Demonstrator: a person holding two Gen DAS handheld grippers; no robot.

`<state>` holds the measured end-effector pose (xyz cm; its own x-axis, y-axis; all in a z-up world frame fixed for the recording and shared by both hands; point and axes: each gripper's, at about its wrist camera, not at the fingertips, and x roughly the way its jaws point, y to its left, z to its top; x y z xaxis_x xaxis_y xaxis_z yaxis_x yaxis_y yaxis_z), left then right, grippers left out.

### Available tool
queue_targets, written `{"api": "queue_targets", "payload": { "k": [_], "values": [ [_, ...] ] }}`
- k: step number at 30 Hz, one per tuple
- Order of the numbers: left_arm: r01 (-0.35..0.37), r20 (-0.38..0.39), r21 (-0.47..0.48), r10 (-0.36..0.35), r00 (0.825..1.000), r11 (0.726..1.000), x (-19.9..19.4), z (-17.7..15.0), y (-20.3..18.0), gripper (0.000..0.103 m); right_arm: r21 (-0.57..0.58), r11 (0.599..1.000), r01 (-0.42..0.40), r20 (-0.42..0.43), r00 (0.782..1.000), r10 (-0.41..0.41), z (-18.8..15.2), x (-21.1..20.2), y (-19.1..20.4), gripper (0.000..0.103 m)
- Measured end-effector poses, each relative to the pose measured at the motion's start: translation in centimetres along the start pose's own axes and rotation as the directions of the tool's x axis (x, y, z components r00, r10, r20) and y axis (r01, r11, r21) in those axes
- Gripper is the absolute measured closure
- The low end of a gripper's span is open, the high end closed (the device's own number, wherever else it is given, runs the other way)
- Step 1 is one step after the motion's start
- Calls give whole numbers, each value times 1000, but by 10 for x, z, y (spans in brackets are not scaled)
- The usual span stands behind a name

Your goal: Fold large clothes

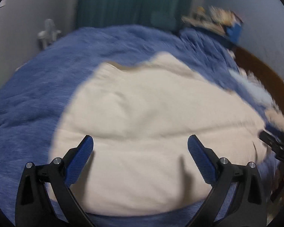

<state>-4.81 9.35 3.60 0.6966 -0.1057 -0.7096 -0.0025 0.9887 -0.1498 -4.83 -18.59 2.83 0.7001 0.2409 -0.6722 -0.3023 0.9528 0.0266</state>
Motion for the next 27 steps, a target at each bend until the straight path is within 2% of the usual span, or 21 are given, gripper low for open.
{"api": "queue_targets", "payload": {
  "k": [4, 7, 13, 17, 22, 27],
  "values": [
    [-19, -94, 93, 28, 995, 995, 29, 6, -29, 7, -43, 999, 22, -98, 995, -26, 12, 30, 12, 14],
    [-20, -130, 74, 30, 991, 997, 46, 26, -28, 7, -12, 1000, 16, -157, 987, -18, 25, 50, 10, 7],
    [-49, -177, 124, 70, 982, 991, 93, 70, -24, 7, -40, 999, 29, -215, 976, -37, 62, 92, 13, 7],
    [-48, -207, 135, 76, 975, 990, 116, 89, -19, 6, -52, 998, 21, -260, 965, -34, 85, 125, 13, 6],
    [-31, -236, 102, 54, 970, 994, 147, 111, -4, 6, -84, 996, 0, -282, 959, -24, 108, 157, 15, 6],
    [-17, -247, 59, 31, 969, 998, 167, 120, 8, 6, -38, 999, -27, -266, 964, 16, 123, 180, 2, 7]
  ]
}}
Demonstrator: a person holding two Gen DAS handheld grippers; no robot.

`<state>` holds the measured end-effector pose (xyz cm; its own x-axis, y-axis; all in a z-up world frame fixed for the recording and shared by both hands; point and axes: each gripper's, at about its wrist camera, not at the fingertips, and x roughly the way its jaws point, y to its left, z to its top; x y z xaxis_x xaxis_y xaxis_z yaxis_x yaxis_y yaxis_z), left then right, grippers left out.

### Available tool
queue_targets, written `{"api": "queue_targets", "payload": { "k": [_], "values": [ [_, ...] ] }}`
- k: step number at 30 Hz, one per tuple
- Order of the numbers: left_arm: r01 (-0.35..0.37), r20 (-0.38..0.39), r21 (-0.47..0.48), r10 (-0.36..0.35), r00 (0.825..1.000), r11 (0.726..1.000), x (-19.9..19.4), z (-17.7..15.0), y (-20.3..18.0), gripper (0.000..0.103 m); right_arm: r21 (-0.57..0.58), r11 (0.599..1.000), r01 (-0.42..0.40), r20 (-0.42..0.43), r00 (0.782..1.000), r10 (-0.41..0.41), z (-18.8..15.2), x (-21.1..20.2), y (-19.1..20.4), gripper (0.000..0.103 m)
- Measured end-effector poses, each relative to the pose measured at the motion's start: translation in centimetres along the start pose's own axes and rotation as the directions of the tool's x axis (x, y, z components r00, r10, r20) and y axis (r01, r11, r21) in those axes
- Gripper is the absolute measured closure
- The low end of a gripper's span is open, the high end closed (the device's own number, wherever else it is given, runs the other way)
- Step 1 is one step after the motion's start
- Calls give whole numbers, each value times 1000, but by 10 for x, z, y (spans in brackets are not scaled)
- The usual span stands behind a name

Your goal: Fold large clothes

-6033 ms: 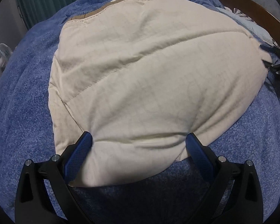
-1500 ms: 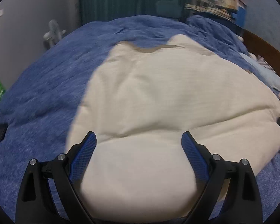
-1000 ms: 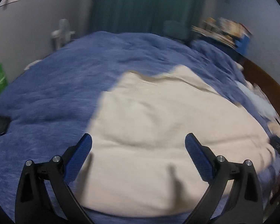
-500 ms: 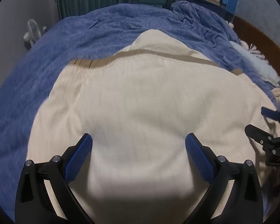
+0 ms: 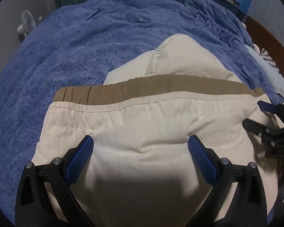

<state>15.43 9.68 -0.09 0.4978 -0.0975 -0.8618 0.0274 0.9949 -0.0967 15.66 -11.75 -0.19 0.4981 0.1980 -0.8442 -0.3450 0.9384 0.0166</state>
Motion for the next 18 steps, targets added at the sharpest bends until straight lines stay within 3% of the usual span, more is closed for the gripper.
{"api": "queue_targets", "payload": {
  "k": [11, 18],
  "values": [
    [-6, 5, -7, 6, 1000, 1000, 10, -3, 2, 6, 71, 997, -4, 41, 999, 1, 9, 26, -17, 6],
    [45, 2, -61, -44, 999, 997, 11, -22, 13, 6, 57, 998, -25, 33, 999, 23, -5, 2, -23, 7]
  ]
}}
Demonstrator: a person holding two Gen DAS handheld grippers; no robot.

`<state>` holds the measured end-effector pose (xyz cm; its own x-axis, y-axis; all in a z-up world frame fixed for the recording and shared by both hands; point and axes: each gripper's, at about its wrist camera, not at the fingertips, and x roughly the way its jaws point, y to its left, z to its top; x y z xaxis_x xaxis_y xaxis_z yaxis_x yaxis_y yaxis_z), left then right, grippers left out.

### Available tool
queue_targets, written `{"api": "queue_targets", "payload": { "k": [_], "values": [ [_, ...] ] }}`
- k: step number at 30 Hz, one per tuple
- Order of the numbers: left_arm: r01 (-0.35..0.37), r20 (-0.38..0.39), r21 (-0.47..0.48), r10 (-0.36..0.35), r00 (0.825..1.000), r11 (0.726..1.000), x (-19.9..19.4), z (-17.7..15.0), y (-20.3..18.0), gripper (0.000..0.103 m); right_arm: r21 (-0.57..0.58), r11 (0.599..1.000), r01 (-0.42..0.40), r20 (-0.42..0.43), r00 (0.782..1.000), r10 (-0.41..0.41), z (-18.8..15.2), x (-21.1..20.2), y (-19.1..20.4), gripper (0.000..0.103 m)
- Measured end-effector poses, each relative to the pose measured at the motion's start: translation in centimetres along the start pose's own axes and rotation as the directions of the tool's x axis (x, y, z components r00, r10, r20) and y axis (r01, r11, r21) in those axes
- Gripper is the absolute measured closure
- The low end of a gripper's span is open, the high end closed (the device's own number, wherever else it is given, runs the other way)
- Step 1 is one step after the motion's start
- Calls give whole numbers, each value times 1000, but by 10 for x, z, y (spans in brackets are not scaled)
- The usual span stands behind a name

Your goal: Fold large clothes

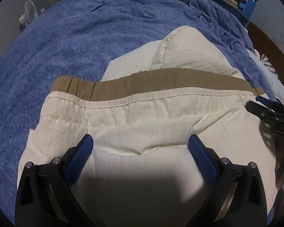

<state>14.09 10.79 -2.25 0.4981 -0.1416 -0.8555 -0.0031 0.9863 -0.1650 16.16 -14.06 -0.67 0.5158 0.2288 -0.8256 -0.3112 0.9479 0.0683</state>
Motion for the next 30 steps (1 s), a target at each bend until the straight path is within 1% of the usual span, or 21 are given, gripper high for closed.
{"api": "queue_targets", "payload": {
  "k": [2, 3, 4, 6, 9, 11, 13, 14, 16, 18, 20, 21, 23, 25, 26, 27, 28, 29, 30],
  "values": [
    [17, 5, -12, -17, 1000, 1000, 1, -3, 2, 6, 3, 1000, -6, -18, 1000, 6, -4, 2, -8, 7],
    [21, 5, -17, -21, 1000, 1000, 2, -3, 3, 6, 23, 1000, 5, -22, 1000, -4, -3, 4, -13, 7],
    [21, 5, -19, -21, 1000, 1000, 3, -3, 3, 6, 53, 999, 7, -20, 1000, -6, -2, 7, -20, 7],
    [19, 6, -21, -19, 1000, 1000, 6, -1, 3, 6, 118, 993, -19, -19, 1000, 22, 2, 14, -37, 7],
    [15, 8, -17, -15, 1000, 1000, 6, 0, 2, 6, 213, 977, -10, -8, 1000, 12, 3, 16, -55, 7],
    [10, 20, -13, -9, 1000, 1000, 1, -1, 1, 6, 246, 969, 1, 10, 1000, -3, 0, 10, -59, 7],
    [0, 39, -22, 1, 999, 1000, -12, -2, 1, 7, 266, 964, 13, 43, 999, -25, -4, -8, -61, 7],
    [-2, 61, -27, 4, 998, 1000, -22, -5, 2, 7, 263, 965, 19, 50, 998, -33, -6, -16, -61, 7],
    [-4, 83, -18, 6, 997, 1000, -36, -12, 4, 7, 210, 977, 41, 85, 995, -60, -14, -40, -52, 7],
    [3, 69, 1, -3, 998, 1000, -44, -23, 8, 7, 140, 988, 59, 99, 992, -73, -23, -53, -39, 7],
    [18, 52, -5, -18, 998, 1000, -47, -28, 15, 6, 56, 997, 54, 84, 995, -58, -35, -58, -26, 7],
    [18, 50, -8, -18, 999, 1000, -47, -31, 19, 6, -3, 998, 66, 67, 996, -65, -45, -58, -18, 7],
    [-1, 56, -9, 1, 998, 1000, -51, -37, 25, 6, -72, 992, 105, 50, 994, -102, -66, -59, -14, 7],
    [-30, 64, 4, 29, 997, 1000, -55, -43, 27, 6, -42, 993, 113, 46, 993, -111, -78, -68, -29, 7],
    [-53, 73, 17, 52, 996, 998, -58, -48, 30, 6, 11, 990, 141, 32, 989, -141, -88, -74, -48, 7],
    [-72, 81, 24, 70, 994, 997, -60, -52, 32, 6, 50, 987, 154, 23, 988, -155, -93, -78, -61, 7],
    [-86, 83, 27, 83, 993, 996, -61, -55, 34, 6, 97, 979, 181, 10, 983, -183, -100, -83, -78, 7],
    [-102, 84, 26, 100, 991, 994, -63, -59, 38, 6, 154, 959, 238, -15, 971, -239, -110, -89, -99, 7],
    [-108, 86, 20, 106, 991, 994, -64, -62, 41, 6, 195, 947, 254, -30, 967, -253, -115, -92, -111, 7]
  ]
}}
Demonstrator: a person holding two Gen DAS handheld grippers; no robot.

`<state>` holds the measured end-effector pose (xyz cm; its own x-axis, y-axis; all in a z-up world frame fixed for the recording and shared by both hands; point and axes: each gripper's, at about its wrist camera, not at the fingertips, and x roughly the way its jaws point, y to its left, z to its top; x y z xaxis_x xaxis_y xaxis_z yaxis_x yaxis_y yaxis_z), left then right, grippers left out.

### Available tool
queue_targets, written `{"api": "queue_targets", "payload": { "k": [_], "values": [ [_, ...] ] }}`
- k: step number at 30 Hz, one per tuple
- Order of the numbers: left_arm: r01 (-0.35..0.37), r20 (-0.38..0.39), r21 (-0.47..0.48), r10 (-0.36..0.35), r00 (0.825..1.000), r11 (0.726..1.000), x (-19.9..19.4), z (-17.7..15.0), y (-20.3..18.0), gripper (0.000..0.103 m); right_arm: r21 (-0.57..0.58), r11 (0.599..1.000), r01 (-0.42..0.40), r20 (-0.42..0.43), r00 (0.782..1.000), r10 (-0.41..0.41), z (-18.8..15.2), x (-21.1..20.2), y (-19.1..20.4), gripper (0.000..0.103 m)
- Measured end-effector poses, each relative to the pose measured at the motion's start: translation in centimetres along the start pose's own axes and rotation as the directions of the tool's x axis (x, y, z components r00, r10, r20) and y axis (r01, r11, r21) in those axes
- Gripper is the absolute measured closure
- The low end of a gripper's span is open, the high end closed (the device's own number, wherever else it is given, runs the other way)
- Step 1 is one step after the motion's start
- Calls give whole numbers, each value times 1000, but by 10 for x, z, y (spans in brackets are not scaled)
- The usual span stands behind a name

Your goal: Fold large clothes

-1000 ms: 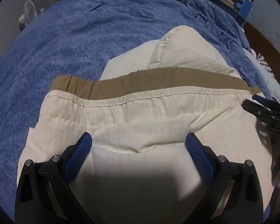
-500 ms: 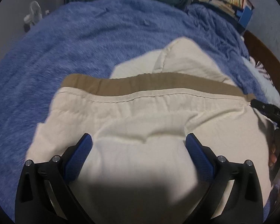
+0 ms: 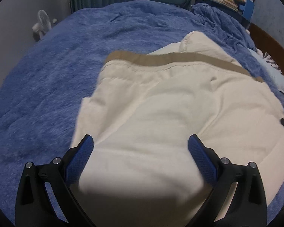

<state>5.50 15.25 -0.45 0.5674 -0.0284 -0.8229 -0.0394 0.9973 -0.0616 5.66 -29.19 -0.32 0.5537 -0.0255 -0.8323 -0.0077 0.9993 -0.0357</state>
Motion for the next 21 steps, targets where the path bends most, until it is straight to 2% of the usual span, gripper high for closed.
{"api": "queue_targets", "payload": {
  "k": [2, 4, 5, 6, 8, 9, 12, 14, 16, 18, 21],
  "values": [
    [-24, 18, -22, 25, 1000, 999, -8, -4, 5, 7, 184, 983, -22, -16, 1000, 25, -8, -5, -40, 7],
    [-51, 57, -16, 52, 997, 999, -22, -7, 2, 7, 245, 969, -43, 35, 999, 36, -13, -21, -53, 7],
    [0, 96, -5, 1, 995, 1000, -36, -10, -2, 7, 264, 961, -81, 77, 995, 63, -15, -33, -56, 7],
    [45, 125, 2, -45, 991, 999, -47, -14, -6, 7, 266, 954, -140, 159, 982, 100, -19, -53, -56, 7],
    [121, 164, 18, -122, 979, 993, -68, -27, -18, 7, 206, 963, -173, 238, 964, 122, -29, -78, -40, 7],
    [148, 163, 34, -151, 975, 988, -74, -36, -26, 7, 157, 970, -187, 252, 957, 144, -34, -85, -25, 7],
    [182, 86, 66, -187, 979, 981, -72, -58, -46, 7, -1, 973, -229, 238, 945, 223, -55, -93, 25, 7],
    [141, 57, 70, -145, 988, 988, -66, -72, -49, 7, -134, 979, -155, 199, 963, 180, -71, -88, 64, 7],
    [105, 71, 83, -111, 991, 991, -67, -79, -49, 7, -179, 977, -112, 169, 975, 143, -81, -78, 80, 7],
    [74, 77, 77, -80, 994, 994, -66, -84, -46, 7, -168, 983, -79, 138, 985, 103, -89, -69, 82, 7],
    [50, 86, 76, -56, 995, 996, -67, -90, -44, 7, -104, 993, -47, 129, 990, 60, -95, -65, 62, 7]
  ]
}}
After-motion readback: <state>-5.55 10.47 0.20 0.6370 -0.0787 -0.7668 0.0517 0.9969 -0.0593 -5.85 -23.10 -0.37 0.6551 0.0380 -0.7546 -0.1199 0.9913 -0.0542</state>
